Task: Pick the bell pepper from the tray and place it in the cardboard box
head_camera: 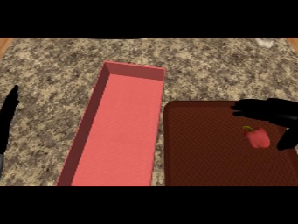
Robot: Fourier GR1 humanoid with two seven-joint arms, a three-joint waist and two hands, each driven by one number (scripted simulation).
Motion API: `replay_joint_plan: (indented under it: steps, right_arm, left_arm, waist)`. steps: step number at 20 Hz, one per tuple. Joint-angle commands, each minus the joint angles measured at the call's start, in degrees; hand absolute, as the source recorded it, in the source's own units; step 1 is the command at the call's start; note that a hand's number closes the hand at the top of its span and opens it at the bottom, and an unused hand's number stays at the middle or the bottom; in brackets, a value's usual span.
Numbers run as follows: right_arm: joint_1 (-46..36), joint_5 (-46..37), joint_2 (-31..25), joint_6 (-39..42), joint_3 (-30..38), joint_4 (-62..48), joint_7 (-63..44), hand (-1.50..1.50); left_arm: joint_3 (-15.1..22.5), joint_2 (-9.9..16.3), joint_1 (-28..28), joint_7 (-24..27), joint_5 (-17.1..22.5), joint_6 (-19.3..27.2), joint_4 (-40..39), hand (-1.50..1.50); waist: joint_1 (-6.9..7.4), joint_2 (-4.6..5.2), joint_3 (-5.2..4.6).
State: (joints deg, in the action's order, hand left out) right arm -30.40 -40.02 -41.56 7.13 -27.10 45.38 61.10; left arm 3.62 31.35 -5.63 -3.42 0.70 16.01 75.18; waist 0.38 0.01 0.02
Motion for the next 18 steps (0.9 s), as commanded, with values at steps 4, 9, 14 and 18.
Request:
replay_joint_plan:
  steps: [4,9,14,18]
  right_arm:
    - [3.5,2.8,-3.9,6.8,-0.7,10.0,6.3,-1.5]
    - [4.2,-1.9,-3.6,4.9,-0.9,11.5,0.1,-1.5]
    - [10.4,-6.2,-0.6,1.9,-0.7,13.5,-5.2,-1.5]
    - [9.9,-8.7,3.2,2.0,2.4,12.1,-5.9,1.5]
  left_arm:
    - [-2.2,1.0,1.9,1.2,-0.5,-1.4,-0.1,0.0]
    - [-1.9,-0.1,3.1,-3.2,-2.1,-2.0,5.4,0.0]
    - [-3.5,-1.7,2.4,-1.8,-2.9,-3.7,4.4,0.0]
    - [-3.5,-4.2,-0.2,-2.6,-6.2,-3.8,2.0,0.0]
  waist:
    - [-0.65,-0.29,-0.07]
    - [-0.04,-0.15,-0.01]
    - [-0.25,-0.13,-0.01]
    - [-0.34,-0.05,-0.02]
